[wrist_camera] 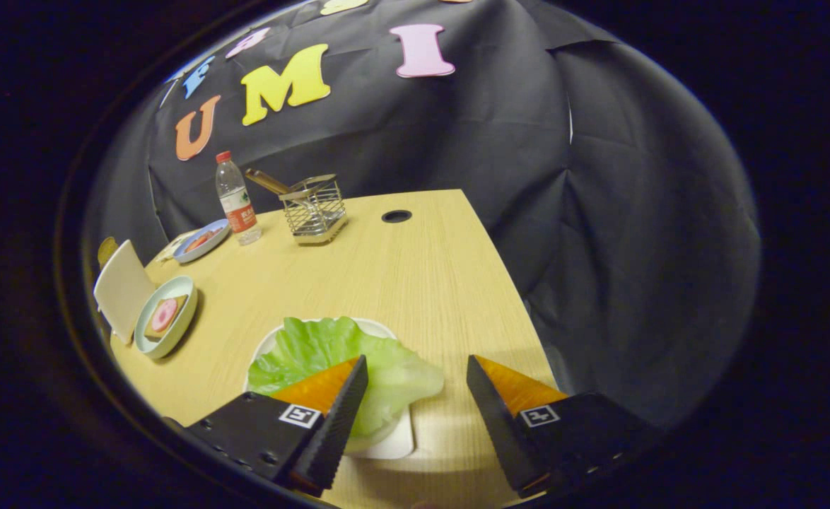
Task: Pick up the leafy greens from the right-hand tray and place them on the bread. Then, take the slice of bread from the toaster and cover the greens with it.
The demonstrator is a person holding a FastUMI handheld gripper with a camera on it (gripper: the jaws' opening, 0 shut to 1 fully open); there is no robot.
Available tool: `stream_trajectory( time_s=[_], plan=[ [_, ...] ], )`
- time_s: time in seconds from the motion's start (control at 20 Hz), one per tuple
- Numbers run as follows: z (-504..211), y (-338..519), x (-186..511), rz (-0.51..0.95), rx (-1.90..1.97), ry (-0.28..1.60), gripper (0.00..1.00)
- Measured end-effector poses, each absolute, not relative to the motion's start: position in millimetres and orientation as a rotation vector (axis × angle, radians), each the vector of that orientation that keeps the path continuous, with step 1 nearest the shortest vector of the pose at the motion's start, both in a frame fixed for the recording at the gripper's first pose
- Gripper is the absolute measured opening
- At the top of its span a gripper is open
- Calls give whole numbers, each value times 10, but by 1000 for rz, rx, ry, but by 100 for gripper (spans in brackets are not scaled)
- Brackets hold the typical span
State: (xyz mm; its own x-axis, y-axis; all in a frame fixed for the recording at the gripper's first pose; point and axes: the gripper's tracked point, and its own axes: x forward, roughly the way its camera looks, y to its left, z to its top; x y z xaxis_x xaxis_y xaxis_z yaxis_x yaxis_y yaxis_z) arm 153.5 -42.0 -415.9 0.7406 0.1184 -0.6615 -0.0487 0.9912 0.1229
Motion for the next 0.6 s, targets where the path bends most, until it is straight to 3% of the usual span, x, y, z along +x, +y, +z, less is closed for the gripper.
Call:
stream_trajectory(
  time_s=[0.15,0.2,0.25,0.3,0.4,0.5,0.6],
  plan=[
    [-4205,-324,1527,95,109,751,70],
    [-4194,-347,1543,79,101,747,55],
    [-4175,-348,1576,63,101,739,51],
    [-4153,-335,1577,55,106,741,30],
    [-4136,-346,1574,40,103,741,27],
    [-4122,-346,1548,28,96,744,3],
    [-3999,-343,1555,22,95,711,2]
  ],
)
